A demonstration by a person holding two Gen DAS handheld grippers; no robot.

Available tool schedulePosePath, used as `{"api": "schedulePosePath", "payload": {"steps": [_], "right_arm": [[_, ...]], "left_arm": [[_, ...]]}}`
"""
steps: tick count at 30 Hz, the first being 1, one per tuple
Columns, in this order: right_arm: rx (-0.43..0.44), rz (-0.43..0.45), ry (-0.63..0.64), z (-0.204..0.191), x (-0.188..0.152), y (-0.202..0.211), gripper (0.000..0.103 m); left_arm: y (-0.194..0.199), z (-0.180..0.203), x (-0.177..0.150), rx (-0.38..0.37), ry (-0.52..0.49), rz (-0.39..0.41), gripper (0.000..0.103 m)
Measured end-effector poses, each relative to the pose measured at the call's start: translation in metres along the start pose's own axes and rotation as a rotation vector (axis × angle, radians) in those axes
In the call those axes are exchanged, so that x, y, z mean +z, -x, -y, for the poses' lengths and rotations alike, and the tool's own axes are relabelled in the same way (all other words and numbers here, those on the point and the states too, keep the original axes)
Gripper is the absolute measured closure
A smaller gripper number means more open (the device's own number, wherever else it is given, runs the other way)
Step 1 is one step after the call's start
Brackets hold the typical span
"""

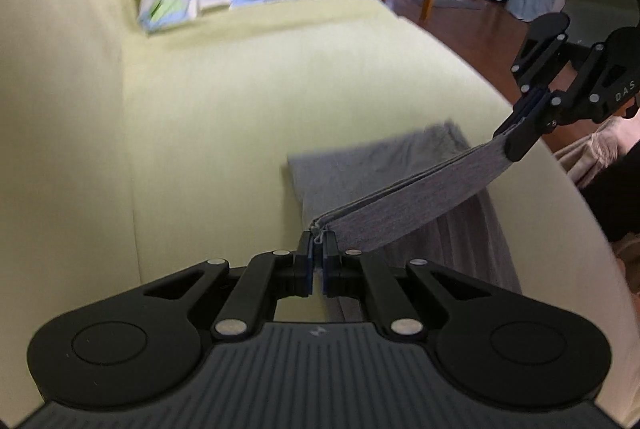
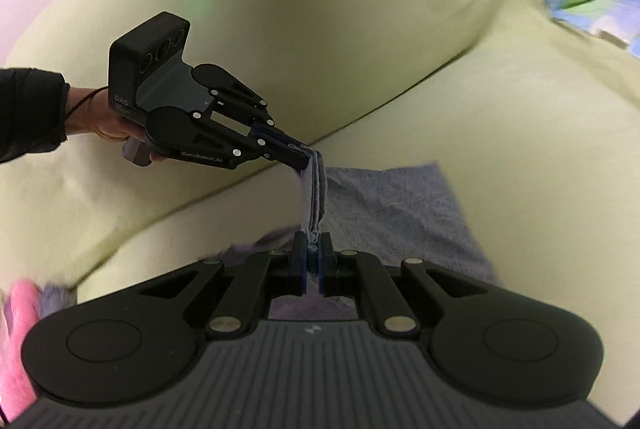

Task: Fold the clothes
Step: 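Fold the held edges over onto the bundle and open both grippers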

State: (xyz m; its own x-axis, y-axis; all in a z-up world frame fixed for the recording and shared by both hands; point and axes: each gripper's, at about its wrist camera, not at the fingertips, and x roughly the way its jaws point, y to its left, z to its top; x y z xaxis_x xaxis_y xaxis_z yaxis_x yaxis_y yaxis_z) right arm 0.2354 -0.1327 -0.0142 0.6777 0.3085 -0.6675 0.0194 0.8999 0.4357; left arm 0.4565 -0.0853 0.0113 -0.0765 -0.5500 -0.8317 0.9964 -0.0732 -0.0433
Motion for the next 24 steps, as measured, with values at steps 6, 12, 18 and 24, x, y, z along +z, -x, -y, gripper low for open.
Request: {"api": "schedulePosePath", "payload": {"steps": [6,12,18,24], "right_arm": [[0.022,-0.056,0.045,0.002,0.004,0.001,0.1],[0.032,-0.095,0.098,-0.017,0.0,-0.004,0.1],[0.038,-0.125,0.176,-0.029,0.003,-0.008,0.1],[0.026,-0.151,0.245,-0.024,0.011,-0.011,0.099]], "left_arm": [[0.015,0.022,-0.063,0.03,0.058,0.023,0.102],[0.027,0.036,-0.101,0.051,0.08,0.028,0.102],[0.036,0.042,-0.12,0.086,0.089,0.045,0.102],[0.036,0.054,-0.13,0.129,0.097,0.042,0.102]]}}
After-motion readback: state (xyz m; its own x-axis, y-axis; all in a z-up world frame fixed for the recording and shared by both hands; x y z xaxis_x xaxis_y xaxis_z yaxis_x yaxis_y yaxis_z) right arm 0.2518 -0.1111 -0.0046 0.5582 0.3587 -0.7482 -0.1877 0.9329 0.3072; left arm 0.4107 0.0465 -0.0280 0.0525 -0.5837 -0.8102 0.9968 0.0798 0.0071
